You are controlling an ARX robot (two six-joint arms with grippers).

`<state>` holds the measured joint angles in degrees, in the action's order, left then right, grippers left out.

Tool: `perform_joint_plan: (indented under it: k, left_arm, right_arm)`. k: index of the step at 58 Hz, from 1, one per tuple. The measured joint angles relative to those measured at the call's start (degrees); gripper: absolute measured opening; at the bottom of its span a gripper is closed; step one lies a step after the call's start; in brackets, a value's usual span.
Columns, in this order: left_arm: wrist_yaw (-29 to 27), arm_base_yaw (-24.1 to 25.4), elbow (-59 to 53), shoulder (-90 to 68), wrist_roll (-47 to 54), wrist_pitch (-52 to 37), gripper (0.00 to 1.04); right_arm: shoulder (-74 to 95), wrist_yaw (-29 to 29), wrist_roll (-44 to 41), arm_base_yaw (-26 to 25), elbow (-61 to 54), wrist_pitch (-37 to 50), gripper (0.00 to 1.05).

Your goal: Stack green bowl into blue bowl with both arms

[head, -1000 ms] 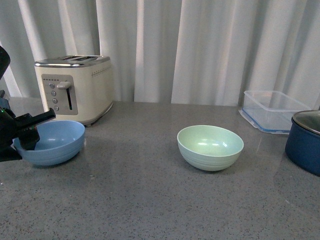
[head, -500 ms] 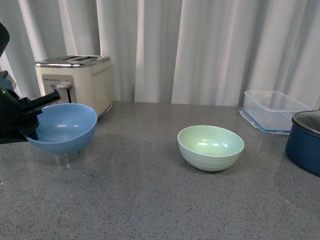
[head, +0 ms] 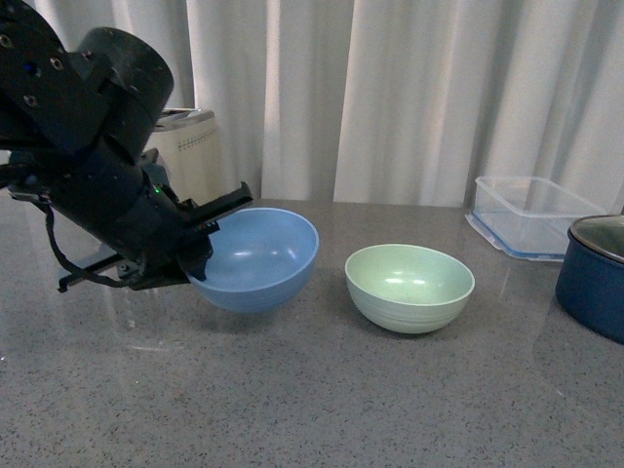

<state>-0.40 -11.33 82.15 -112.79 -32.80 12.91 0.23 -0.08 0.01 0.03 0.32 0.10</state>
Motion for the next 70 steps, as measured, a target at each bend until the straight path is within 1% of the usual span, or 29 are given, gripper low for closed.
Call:
perform_joint_plan:
  k: [10,24,25,26,31,36,37,41,42,44,50,54,55,58,59,61,62,63,64,65,67,68,70]
  left_arm:
    - [0.6,-1.1,1.9,-3.4,-1.3,0.2,0.04]
    - [0.0,-1.7,4.7,-6.0,-1.7,1.6,0.04]
    - [0.0,-1.7,4.9,-6.1,-1.9,1.6,0.05]
    - [0.0,-1.7,5.3,-6.4,-2.0,1.8,0.11]
    - [0.0,-1.7,5.8,-6.6,-2.0,1.9,0.23]
    - [0.5,-1.7,6.3,-6.7,-2.0,2.3,0.43]
    - [0.5,-1.7,6.4,-6.7,-2.0,2.3,0.48]
    - [1.1,-1.7,6.4,-6.5,-2.0,2.3,0.63]
    - [1.1,-1.7,6.4,-6.4,-1.9,2.2,0.64]
    - [1.8,-1.6,6.3,-5.9,-1.7,1.3,0.73]
    - [1.9,-1.4,5.3,-3.7,-0.9,-1.5,0.88]
    - [1.8,-1.3,2.5,0.6,0.7,-5.9,0.99]
    - [1.5,-1.3,1.9,1.4,1.4,-6.7,1.0]
    - [-2.6,-1.6,-4.0,8.9,5.0,-15.0,0.97]
    - [-3.0,-1.6,-5.6,10.9,5.7,-16.9,0.98]
    - [-7.5,-1.8,-10.1,15.2,11.1,-25.1,0.92]
    - [-8.6,-1.8,-11.2,16.0,12.4,-27.5,0.91]
    - [-10.2,-1.7,-13.4,17.6,14.3,-31.8,0.87]
    - [-11.0,-1.6,-15.7,19.0,17.5,-35.8,0.83]
    - [-11.1,-1.5,-16.9,19.8,18.2,-37.8,0.82]
    - [-11.0,-1.1,-21.6,22.4,22.6,-44.0,0.74]
    - [-10.9,-1.0,-22.8,23.0,23.5,-45.3,0.73]
    - [-10.4,-0.4,-27.4,24.9,26.3,-49.4,0.65]
  right_arm:
    - [0.0,0.0,0.0,0.0,0.0,0.0,0.95]
    - [0.0,0.0,0.0,0.0,0.0,0.0,0.95]
    - [0.0,0.0,0.0,0.0,0.0,0.0,0.95]
    - [0.0,0.0,0.0,0.0,0.0,0.0,0.95]
    - [0.0,0.0,0.0,0.0,0.0,0.0,0.95]
    - [0.0,0.0,0.0,0.0,0.0,0.0,0.95]
    - [0.0,0.0,0.0,0.0,0.0,0.0,0.95]
    - [0.0,0.0,0.0,0.0,0.0,0.0,0.95]
    - [0.0,0.0,0.0,0.0,0.0,0.0,0.95]
    - [0.0,0.0,0.0,0.0,0.0,0.0,0.95]
    - [0.0,0.0,0.0,0.0,0.0,0.0,0.95]
    - [0.0,0.0,0.0,0.0,0.0,0.0,0.95]
    - [0.0,0.0,0.0,0.0,0.0,0.0,0.95]
    - [0.0,0.0,0.0,0.0,0.0,0.0,0.95]
    - [0.0,0.0,0.0,0.0,0.0,0.0,0.95]
    - [0.0,0.0,0.0,0.0,0.0,0.0,0.95]
    - [0.0,0.0,0.0,0.0,0.0,0.0,0.95]
    - [0.0,0.0,0.0,0.0,0.0,0.0,0.95]
    - [0.0,0.0,0.0,0.0,0.0,0.0,0.95]
    - [0.0,0.0,0.0,0.0,0.0,0.0,0.95]
    - [0.0,0.0,0.0,0.0,0.0,0.0,0.95]
    - [0.0,0.0,0.0,0.0,0.0,0.0,0.95]
    - [0.0,0.0,0.0,0.0,0.0,0.0,0.95]
